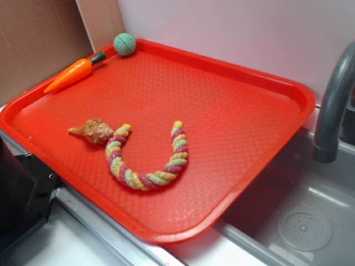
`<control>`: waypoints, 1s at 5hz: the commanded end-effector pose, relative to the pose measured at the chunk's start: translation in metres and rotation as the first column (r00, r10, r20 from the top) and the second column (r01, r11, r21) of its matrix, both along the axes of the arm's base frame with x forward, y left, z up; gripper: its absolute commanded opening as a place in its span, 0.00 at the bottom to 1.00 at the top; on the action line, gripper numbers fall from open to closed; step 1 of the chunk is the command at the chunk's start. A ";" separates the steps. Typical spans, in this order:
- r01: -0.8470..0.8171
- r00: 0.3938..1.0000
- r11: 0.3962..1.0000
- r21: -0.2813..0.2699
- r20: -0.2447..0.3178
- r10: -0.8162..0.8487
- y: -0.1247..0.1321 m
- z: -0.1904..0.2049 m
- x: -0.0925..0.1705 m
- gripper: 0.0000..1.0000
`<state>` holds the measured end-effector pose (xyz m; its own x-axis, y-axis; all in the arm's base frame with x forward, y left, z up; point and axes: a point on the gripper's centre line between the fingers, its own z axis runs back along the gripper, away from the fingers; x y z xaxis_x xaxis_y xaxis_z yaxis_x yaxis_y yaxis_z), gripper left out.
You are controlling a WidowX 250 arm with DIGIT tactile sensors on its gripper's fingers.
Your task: Grab the carrot.
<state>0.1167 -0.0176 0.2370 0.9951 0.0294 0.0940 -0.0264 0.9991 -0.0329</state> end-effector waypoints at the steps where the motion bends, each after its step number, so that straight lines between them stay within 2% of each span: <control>1: 0.000 1.000 1.000 0.000 0.000 0.000 0.000 0.000 0.000 1.00; 2: -0.049 0.998 0.998 0.037 0.038 0.047 0.050 -0.042 0.034 1.00; 3: -0.097 0.992 0.993 0.069 0.084 0.092 0.099 -0.064 0.058 1.00; 4: -0.127 0.989 0.983 0.131 0.093 0.116 0.151 -0.100 0.085 1.00; 5: -0.127 0.989 0.983 0.131 0.093 0.116 0.151 -0.100 0.085 1.00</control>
<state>0.1974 0.1261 0.1235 0.9797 0.1359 0.1474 -0.1480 0.9862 0.0745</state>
